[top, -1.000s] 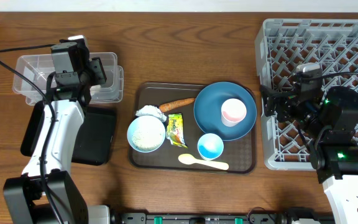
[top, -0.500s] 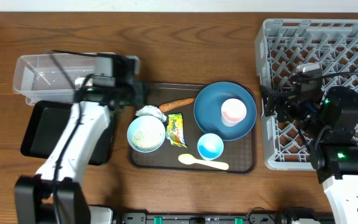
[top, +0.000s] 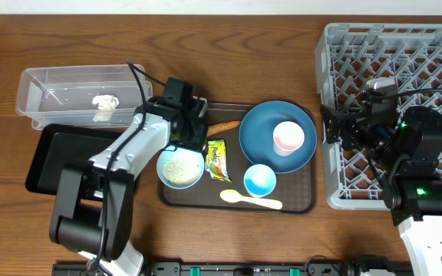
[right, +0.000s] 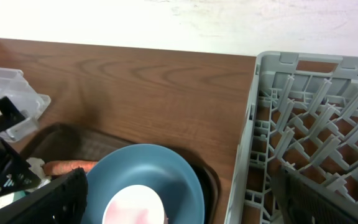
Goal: Sort waste into correct bins and load items into the dishwasher rack
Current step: 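Carry the tissue left and drop it into the clear bin, then move the left gripper to the carrot and grasp it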
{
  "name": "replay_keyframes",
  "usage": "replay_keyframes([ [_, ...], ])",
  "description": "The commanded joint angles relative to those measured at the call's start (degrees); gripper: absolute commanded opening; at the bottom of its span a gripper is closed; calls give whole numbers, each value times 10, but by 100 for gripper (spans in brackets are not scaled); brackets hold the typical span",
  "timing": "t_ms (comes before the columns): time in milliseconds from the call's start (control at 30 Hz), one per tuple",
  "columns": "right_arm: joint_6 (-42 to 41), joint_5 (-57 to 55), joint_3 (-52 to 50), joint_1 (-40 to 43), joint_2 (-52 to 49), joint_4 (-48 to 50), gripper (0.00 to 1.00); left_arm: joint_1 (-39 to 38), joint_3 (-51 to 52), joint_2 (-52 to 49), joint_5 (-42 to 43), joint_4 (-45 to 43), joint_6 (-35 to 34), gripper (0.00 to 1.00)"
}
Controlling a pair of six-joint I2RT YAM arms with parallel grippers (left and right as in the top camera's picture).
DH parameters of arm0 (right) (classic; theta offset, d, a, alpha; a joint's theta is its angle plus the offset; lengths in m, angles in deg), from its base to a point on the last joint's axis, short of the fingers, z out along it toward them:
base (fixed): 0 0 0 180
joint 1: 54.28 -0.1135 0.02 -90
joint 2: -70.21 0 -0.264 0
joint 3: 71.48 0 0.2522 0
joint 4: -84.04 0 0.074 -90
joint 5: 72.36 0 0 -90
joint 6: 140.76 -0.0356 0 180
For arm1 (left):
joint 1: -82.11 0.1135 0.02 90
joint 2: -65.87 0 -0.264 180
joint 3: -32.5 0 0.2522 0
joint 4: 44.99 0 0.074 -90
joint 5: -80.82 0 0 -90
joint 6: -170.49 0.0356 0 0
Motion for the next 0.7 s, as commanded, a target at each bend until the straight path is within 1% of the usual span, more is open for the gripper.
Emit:
replay_keyframes([
  [0,-6,4,14,-9,0,1,94,-1,2,-7,-17,3,10,54],
  [33,-6,4,14,-9,0,1,94,-1,2,-7,-20,2,10,50],
  [67,-6,4,14,-9,0,1,94,-1,2,-7,-22,1,10,45],
  [100,-6,4,14,-9,0,1,94,-1,2,-7,-22,-1,10,37],
  [133,-6,4,14,-9,0,1,94,-1,2,-7,-22,-3,10,26],
  [200,-6,4,14,-9,0,1,94,-1,2,-6,-22,-12,10,10],
  [233,-6,4,14,-9,0,1,95,-1,2,-6,-22,-18,10,6],
  [400,-6,4,14,-9,0,1,94,0,-11,18,-31,-31,10,6],
  [500,-6,4,14,-9,0,1,94,2,-27,51,-63,-31,10,6],
  [667,-6,4,14,-9,0,1,94,28,-46,134,-144,-43,10,6],
])
